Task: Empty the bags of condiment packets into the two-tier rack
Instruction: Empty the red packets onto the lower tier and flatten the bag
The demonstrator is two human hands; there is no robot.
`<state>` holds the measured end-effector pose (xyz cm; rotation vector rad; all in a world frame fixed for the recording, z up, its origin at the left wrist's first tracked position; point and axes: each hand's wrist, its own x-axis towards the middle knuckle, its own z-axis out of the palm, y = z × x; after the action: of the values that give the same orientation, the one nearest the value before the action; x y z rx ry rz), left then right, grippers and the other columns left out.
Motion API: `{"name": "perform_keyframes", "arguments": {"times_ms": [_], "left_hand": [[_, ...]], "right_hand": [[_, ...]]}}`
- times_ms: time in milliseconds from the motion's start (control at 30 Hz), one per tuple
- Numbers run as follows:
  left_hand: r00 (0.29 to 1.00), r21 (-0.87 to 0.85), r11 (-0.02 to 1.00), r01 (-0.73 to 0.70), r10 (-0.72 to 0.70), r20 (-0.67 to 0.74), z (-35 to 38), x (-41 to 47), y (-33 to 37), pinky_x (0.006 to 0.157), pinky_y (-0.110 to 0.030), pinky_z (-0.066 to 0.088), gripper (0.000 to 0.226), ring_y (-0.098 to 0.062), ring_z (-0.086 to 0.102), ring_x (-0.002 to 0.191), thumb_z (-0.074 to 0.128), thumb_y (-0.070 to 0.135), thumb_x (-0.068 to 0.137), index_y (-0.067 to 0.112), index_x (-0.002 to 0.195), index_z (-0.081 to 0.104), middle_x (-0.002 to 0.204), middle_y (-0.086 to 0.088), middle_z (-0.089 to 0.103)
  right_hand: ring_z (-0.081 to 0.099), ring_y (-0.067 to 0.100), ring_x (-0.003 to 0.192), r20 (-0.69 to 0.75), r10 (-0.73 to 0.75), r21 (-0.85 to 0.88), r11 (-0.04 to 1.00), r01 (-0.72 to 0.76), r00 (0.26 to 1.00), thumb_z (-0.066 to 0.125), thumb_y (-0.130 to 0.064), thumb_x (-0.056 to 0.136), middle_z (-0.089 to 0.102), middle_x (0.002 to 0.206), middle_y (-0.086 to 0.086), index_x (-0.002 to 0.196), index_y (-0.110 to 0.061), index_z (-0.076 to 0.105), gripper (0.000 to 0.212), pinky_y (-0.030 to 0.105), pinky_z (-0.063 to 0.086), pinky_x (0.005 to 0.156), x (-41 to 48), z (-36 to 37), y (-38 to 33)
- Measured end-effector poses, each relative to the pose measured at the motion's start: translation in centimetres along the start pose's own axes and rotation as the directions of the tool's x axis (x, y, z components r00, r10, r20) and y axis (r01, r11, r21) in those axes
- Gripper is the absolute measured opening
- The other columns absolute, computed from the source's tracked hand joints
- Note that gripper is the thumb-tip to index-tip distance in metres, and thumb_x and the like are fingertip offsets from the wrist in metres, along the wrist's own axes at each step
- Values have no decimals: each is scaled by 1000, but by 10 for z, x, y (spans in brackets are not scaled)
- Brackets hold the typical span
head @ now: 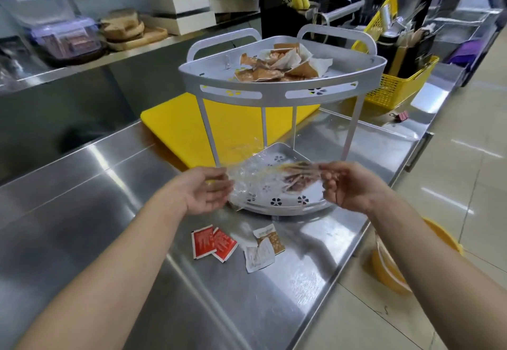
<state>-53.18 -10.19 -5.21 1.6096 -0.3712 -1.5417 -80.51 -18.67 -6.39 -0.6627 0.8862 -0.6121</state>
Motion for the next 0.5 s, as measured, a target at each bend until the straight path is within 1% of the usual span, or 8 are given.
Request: {"name": "perform_keyframes", "arguments": {"times_ms": [33, 100, 167, 200, 267, 333, 400, 500], "left_hand": [[999, -21, 999, -32, 32, 25, 1, -5, 9, 62, -32, 52, 15, -17, 67, 69, 59, 19, 84, 11, 72, 57, 65, -5, 73], [993, -33, 994, -102, 104, 57, 5, -14, 25, 61, -29, 57, 18, -16, 71, 64, 58, 19, 85, 11, 69, 58, 68, -6, 74], [982, -36, 986, -165, 168, 82, 7, -20, 37, 66, -32, 57, 21, -17, 72, 67, 58, 20, 85, 11, 66, 59, 72, -7, 75], [977, -34, 981, -190, 192, 92, 8, -23, 42, 70, -34, 55, 22, -17, 73, 70, 59, 21, 85, 11, 65, 60, 75, -8, 75], [970, -20, 975, -220, 221, 106, 9, -27, 48, 74, -36, 54, 20, -18, 72, 80, 61, 23, 84, 12, 67, 62, 79, -8, 75], [969, -19, 975, -222, 223, 107, 9, -28, 51, 78, -37, 53, 17, -20, 70, 89, 62, 23, 83, 12, 71, 62, 83, -8, 75], [970, -26, 976, -214, 216, 115, 8, -29, 50, 79, -38, 53, 15, -21, 68, 93, 63, 22, 83, 11, 72, 63, 85, -10, 75], [968, -45, 977, -211, 215, 129, 7, -30, 52, 78, -39, 54, 17, -23, 69, 94, 62, 21, 83, 11, 69, 64, 88, -12, 75]], "right_hand": [[45, 5, 33, 2, -46, -11, 999, 46, 999, 51, -9, 83, 52, 41, -4, 71, -9, 63, 16, 14, 41, 38, -2, 3, -7], [54, 6, 44, 11, -138, -41, 990, 138, 990, 50, -11, 86, 59, 49, -3, 74, -11, 63, 18, 21, 46, 50, -7, 7, -20], [59, 11, 62, 15, -226, -70, 972, 226, 974, 51, -12, 86, 66, 62, -2, 77, -14, 64, 17, 29, 44, 68, -12, 10, -28], [60, 13, 70, 20, -259, -80, 962, 260, 966, 53, -13, 86, 67, 68, -2, 76, -16, 64, 16, 32, 43, 72, -14, 12, -31], [61, 14, 79, 31, -300, -100, 948, 301, 954, 54, -14, 85, 69, 77, -2, 77, -18, 64, 13, 34, 43, 75, -16, 14, -35], [61, 15, 81, 39, -315, -116, 941, 317, 948, 54, -13, 85, 70, 82, -1, 78, -18, 64, 13, 36, 44, 76, -19, 16, -37], [63, 15, 81, 54, -315, -114, 941, 319, 948, 54, -13, 85, 72, 78, -1, 76, -17, 65, 15, 34, 47, 74, -21, 16, -39], [64, 14, 78, 70, -337, -143, 928, 344, 939, 54, -13, 85, 74, 75, -2, 74, -18, 67, 18, 30, 48, 72, -24, 18, -41]]}}
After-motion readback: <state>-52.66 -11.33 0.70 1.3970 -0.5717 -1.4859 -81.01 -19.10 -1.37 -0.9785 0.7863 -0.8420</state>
